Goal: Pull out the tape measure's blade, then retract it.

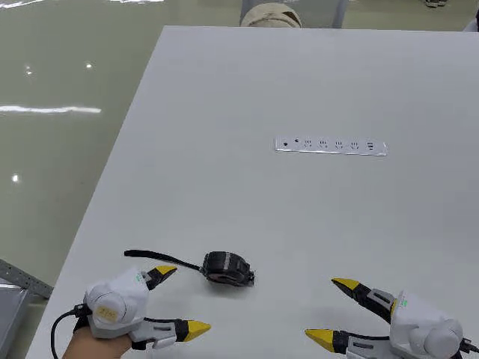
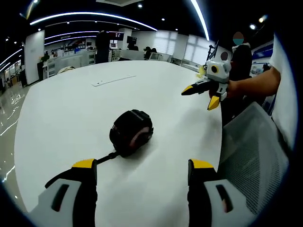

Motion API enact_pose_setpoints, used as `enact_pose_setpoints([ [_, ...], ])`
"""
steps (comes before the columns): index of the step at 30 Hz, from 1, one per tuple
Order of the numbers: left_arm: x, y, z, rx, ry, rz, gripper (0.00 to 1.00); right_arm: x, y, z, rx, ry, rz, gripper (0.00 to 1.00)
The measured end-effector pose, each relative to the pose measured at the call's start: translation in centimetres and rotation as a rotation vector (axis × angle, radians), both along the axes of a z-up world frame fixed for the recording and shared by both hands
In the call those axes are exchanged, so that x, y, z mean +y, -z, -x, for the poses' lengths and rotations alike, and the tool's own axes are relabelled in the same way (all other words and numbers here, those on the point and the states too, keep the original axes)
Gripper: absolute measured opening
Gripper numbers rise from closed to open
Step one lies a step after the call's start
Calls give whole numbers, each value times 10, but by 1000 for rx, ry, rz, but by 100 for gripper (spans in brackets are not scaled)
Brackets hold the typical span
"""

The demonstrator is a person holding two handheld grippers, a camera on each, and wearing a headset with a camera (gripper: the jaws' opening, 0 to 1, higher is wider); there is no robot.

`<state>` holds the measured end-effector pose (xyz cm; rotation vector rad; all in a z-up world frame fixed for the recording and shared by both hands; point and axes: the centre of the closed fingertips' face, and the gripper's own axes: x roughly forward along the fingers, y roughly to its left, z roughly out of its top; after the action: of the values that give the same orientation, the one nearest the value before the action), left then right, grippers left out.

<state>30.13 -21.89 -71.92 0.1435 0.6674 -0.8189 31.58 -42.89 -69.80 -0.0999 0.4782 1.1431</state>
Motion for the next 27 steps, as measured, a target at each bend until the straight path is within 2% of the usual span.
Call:
enact_pose_setpoints([
  [21, -5, 10, -23, 11, 58, -18, 76, 11, 6, -10, 3, -45, -13, 66],
  [27, -7, 13, -31, 14, 65, -9, 75, 14, 7, -12, 2, -61, -23, 65],
])
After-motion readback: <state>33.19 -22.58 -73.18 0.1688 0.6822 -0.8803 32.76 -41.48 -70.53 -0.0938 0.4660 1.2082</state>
